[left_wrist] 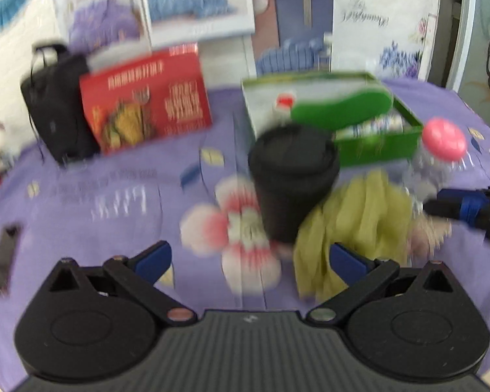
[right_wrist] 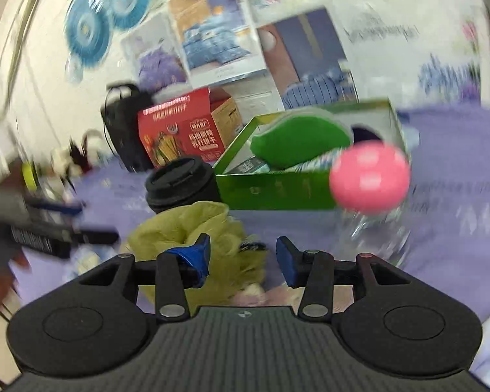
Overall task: Organize soft objects
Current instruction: 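Move the right tool to the olive mesh sponge and close on it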
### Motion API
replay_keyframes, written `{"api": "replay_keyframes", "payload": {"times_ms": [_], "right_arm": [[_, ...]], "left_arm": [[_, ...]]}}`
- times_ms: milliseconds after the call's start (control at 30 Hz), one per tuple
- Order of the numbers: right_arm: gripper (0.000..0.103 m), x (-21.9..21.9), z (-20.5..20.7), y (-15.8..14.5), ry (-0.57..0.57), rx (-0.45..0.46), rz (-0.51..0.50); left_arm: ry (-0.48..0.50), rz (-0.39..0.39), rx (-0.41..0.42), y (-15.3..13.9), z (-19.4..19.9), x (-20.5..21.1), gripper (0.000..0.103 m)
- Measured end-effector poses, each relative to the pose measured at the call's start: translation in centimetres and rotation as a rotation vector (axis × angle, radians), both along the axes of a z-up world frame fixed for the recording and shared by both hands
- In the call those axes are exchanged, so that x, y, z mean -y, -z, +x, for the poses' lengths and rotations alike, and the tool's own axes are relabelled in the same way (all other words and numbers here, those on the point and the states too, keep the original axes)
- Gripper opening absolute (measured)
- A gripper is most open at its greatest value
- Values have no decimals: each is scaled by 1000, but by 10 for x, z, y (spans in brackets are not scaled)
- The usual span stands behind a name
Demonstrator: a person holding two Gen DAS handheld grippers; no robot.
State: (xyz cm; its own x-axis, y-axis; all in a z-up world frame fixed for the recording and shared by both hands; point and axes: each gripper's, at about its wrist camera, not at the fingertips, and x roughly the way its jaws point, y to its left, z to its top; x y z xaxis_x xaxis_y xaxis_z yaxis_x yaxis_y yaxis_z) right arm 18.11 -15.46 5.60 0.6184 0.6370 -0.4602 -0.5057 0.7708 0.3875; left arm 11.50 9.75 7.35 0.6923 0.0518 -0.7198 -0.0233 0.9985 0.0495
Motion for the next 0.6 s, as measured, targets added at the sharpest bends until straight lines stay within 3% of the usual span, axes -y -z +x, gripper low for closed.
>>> {"api": "replay_keyframes", "payload": {"times_ms": [100,233,333,467,600], "right_arm": [[29,9,-7,2,3,-26,194],[31,3,-15,-4,-6,-15,186],[34,-3,-3,-7,8,-66,170],[34,-21,3,-17,-9,-24,53],[36,-60,12,-35,-140,49,-207]], "left_arm": [[56,-102,-27,7,-8,-10,102],[193,-173,-41,14,-6,-3,103],[240,-119,-57,28,-3,15,103],[265,-76,-96,47,3,28,103],[277,-29,-104,54,12,34,103]]}}
